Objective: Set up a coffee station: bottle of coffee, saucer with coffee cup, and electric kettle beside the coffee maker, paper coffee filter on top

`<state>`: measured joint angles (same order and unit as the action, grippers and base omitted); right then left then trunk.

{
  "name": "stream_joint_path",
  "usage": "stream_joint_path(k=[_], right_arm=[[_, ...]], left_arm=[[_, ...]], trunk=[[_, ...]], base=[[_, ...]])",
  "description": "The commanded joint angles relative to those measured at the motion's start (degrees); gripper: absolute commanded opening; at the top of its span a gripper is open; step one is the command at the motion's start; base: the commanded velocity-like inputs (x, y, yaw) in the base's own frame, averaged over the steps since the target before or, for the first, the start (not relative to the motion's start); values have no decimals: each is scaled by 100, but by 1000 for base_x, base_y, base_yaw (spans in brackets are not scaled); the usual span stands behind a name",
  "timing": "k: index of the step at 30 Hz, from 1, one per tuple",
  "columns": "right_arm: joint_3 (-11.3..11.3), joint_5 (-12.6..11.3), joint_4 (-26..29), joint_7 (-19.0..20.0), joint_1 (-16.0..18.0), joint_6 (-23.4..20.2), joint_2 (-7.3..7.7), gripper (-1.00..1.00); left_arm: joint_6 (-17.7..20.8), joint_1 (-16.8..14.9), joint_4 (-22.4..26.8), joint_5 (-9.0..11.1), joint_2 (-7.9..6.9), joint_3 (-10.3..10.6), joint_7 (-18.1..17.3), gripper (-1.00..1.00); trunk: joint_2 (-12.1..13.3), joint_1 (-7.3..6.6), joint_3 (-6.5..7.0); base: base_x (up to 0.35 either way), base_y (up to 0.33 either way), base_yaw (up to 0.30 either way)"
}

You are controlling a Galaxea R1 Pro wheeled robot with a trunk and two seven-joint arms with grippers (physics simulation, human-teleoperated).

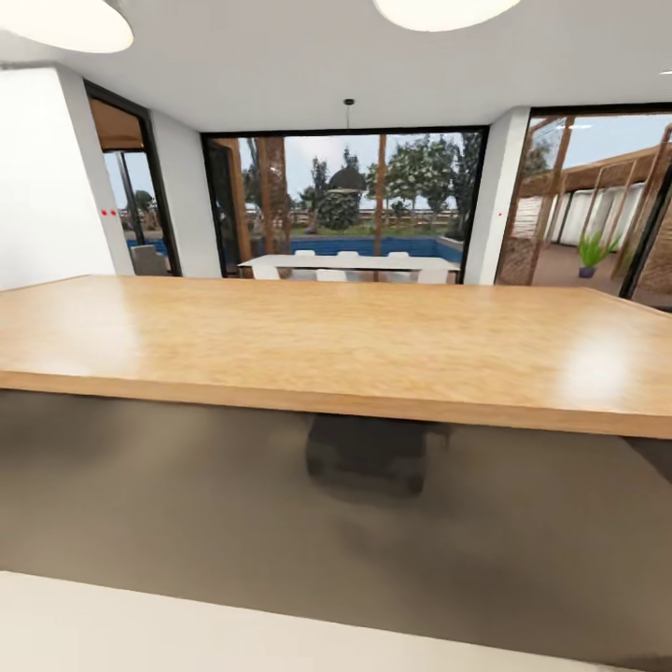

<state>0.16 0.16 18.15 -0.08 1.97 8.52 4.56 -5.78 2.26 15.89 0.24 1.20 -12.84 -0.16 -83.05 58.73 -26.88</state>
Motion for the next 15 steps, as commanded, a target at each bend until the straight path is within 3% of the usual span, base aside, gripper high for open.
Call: stream_joint_path(k=[1,15], right_arm=[[2,1,-4,-1,3,18,1,100],[2,10,-4,-1,3,20,1,100]], left_arm=[[-7,3,9,2,3,-17,-3,100],[-10,3,10,2,3,-17,-2,100]], trunk=[[-3,0,-5],[-3,0,-5]], base=[[0,0,239],[-59,-41,181]])
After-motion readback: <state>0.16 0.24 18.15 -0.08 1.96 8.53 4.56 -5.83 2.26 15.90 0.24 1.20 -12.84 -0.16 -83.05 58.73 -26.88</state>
